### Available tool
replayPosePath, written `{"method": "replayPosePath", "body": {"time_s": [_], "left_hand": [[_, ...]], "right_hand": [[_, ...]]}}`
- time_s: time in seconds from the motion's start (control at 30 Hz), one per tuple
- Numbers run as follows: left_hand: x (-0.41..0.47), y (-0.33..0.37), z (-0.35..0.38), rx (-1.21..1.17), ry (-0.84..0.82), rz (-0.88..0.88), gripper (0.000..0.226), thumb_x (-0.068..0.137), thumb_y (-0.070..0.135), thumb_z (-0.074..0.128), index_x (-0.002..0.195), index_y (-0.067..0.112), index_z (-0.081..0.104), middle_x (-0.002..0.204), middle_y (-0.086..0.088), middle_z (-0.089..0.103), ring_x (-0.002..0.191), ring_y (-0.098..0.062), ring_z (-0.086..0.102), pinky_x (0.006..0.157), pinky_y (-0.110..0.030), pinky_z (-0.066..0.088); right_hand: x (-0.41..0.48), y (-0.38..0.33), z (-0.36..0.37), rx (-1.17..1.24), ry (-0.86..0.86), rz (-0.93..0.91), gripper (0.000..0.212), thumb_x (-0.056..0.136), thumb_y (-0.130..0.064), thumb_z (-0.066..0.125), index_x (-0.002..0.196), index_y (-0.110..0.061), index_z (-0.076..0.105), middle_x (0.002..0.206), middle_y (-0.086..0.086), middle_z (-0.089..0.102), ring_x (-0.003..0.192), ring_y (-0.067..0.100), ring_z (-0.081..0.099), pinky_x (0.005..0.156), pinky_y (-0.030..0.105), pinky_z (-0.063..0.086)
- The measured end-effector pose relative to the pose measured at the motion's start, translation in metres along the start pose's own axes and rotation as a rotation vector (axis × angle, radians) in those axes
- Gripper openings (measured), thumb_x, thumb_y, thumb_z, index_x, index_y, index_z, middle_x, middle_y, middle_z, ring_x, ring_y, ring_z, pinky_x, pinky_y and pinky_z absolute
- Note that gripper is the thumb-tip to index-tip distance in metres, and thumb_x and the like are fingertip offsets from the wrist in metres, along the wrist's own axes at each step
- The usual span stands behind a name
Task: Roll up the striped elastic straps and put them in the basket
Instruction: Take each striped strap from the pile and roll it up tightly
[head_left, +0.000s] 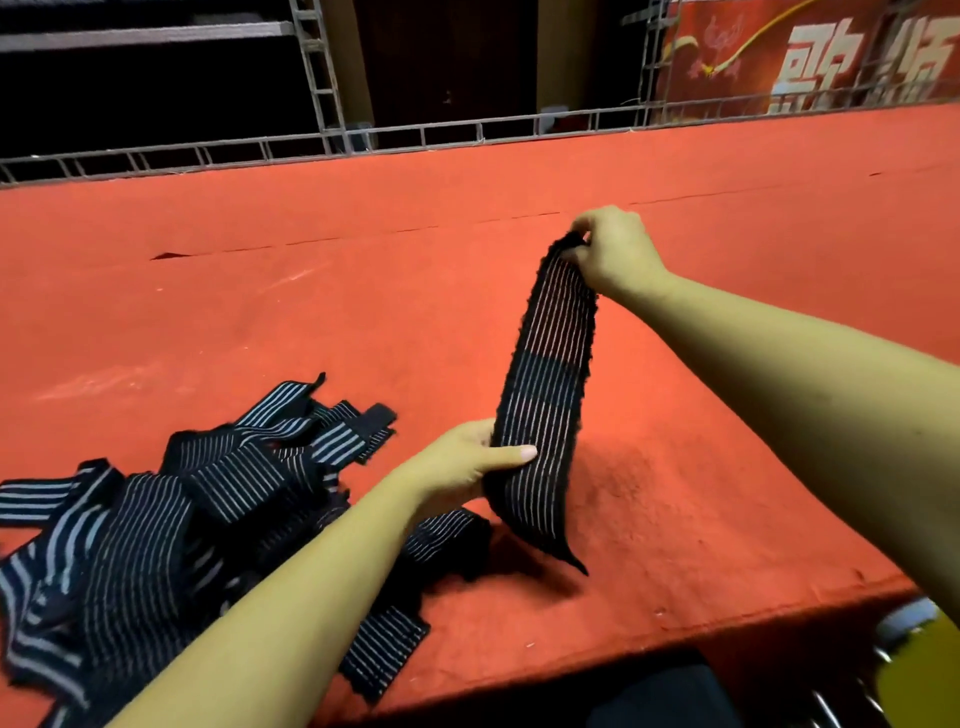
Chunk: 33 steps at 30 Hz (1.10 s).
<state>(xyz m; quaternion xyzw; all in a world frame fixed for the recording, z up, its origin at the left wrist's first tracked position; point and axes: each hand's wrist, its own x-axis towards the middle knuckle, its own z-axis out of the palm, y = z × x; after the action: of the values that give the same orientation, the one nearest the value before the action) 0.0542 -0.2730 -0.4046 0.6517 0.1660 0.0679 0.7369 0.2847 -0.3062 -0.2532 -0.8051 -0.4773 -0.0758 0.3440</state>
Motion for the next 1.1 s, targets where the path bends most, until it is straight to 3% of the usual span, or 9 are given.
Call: {"method": "replayPosePath", "body": {"time_s": [0.07, 0.13, 0.2, 0.27, 0.33, 0.57, 0.8, 0.97, 1.1], "left_hand": [[0.001, -0.025, 0.006, -0.05, -0.067, -0.057, 0.023, 0.091, 0.011, 0.063, 0.113, 0.011, 0.063, 0.107, -0.003, 0.071, 0.098, -0.019, 0.066, 0.088, -0.035, 0.054], [0.006, -0.052, 0.011, 0.117, -0.046, -0.109, 0.018, 0.094, 0.017, 0.065, 0.11, 0.01, 0.063, 0.099, -0.004, 0.068, 0.088, -0.022, 0.061, 0.082, -0.038, 0.048], [0.013, -0.073, 0.009, 0.508, 0.049, -0.106, 0.033, 0.094, 0.042, 0.062, 0.107, 0.011, 0.066, 0.098, -0.003, 0.067, 0.084, -0.023, 0.059, 0.082, -0.037, 0.047], [0.021, -0.092, 0.006, 1.002, 0.069, -0.059, 0.069, 0.085, 0.069, 0.042, 0.112, 0.012, 0.069, 0.114, -0.005, 0.063, 0.105, -0.026, 0.053, 0.098, -0.04, 0.043], [0.025, -0.108, 0.002, 1.253, 0.112, -0.018, 0.074, 0.086, 0.071, 0.037, 0.11, 0.008, 0.069, 0.116, -0.007, 0.053, 0.109, -0.026, 0.042, 0.102, -0.043, 0.036], [0.02, -0.123, 0.003, 1.228, 0.262, 0.169, 0.049, 0.088, 0.054, 0.039, 0.092, 0.011, 0.063, 0.102, 0.0, 0.045, 0.099, -0.018, 0.036, 0.094, -0.037, 0.038], [0.021, -0.13, 0.001, 1.162, 0.331, 0.234, 0.039, 0.087, 0.047, 0.06, 0.066, 0.016, 0.048, 0.091, 0.011, 0.037, 0.093, -0.01, 0.035, 0.087, -0.023, 0.034], [0.022, -0.128, 0.001, 1.148, 0.331, 0.231, 0.042, 0.086, 0.049, 0.061, 0.062, 0.016, 0.05, 0.088, 0.011, 0.039, 0.092, -0.009, 0.037, 0.086, -0.022, 0.034], [0.02, -0.125, 0.004, 1.094, 0.337, 0.228, 0.043, 0.086, 0.047, 0.06, 0.059, 0.016, 0.049, 0.084, 0.01, 0.041, 0.089, -0.009, 0.038, 0.083, -0.021, 0.031]], "right_hand": [[-0.001, 0.003, 0.014, 0.018, 0.031, -0.017, 0.018, 0.09, -0.009, 0.062, 0.105, -0.005, 0.071, 0.108, 0.022, 0.069, 0.107, 0.039, 0.062, 0.089, 0.041, 0.05], [-0.003, 0.007, 0.03, 0.018, 0.027, -0.019, 0.023, 0.091, -0.006, 0.056, 0.109, -0.003, 0.069, 0.112, 0.023, 0.068, 0.11, 0.039, 0.059, 0.089, 0.04, 0.048], [-0.005, 0.01, 0.047, -0.005, -0.027, -0.019, 0.026, 0.09, -0.003, 0.051, 0.11, -0.003, 0.067, 0.114, 0.023, 0.067, 0.109, 0.039, 0.059, 0.087, 0.041, 0.049], [-0.007, 0.016, 0.067, -0.042, -0.094, -0.03, 0.027, 0.09, -0.003, 0.048, 0.109, -0.003, 0.067, 0.113, 0.023, 0.066, 0.107, 0.04, 0.059, 0.085, 0.044, 0.052], [-0.008, 0.024, 0.089, -0.068, -0.15, -0.026, 0.026, 0.089, -0.003, 0.047, 0.107, -0.003, 0.066, 0.111, 0.023, 0.066, 0.103, 0.041, 0.06, 0.083, 0.046, 0.053], [0.005, 0.064, 0.168, -0.133, -0.302, 0.059, 0.019, 0.087, -0.012, 0.064, 0.103, -0.003, 0.066, 0.106, 0.023, 0.067, 0.098, 0.042, 0.064, 0.08, 0.048, 0.056], [0.006, 0.094, 0.242, -0.14, -0.432, 0.155, 0.048, 0.081, -0.028, 0.079, 0.116, -0.002, 0.058, 0.121, 0.023, 0.062, 0.115, 0.04, 0.059, 0.086, 0.041, 0.049], [-0.041, 0.116, 0.273, -0.065, -0.376, -0.037, 0.062, 0.097, -0.026, 0.054, 0.15, -0.005, 0.03, 0.161, 0.019, 0.017, 0.142, 0.039, 0.032, 0.114, 0.047, 0.033], [-0.062, 0.12, 0.26, -0.232, -0.541, -0.147, 0.058, 0.103, -0.039, 0.04, 0.151, -0.008, 0.033, 0.162, 0.016, 0.021, 0.149, 0.03, 0.022, 0.12, 0.045, 0.018]]}}
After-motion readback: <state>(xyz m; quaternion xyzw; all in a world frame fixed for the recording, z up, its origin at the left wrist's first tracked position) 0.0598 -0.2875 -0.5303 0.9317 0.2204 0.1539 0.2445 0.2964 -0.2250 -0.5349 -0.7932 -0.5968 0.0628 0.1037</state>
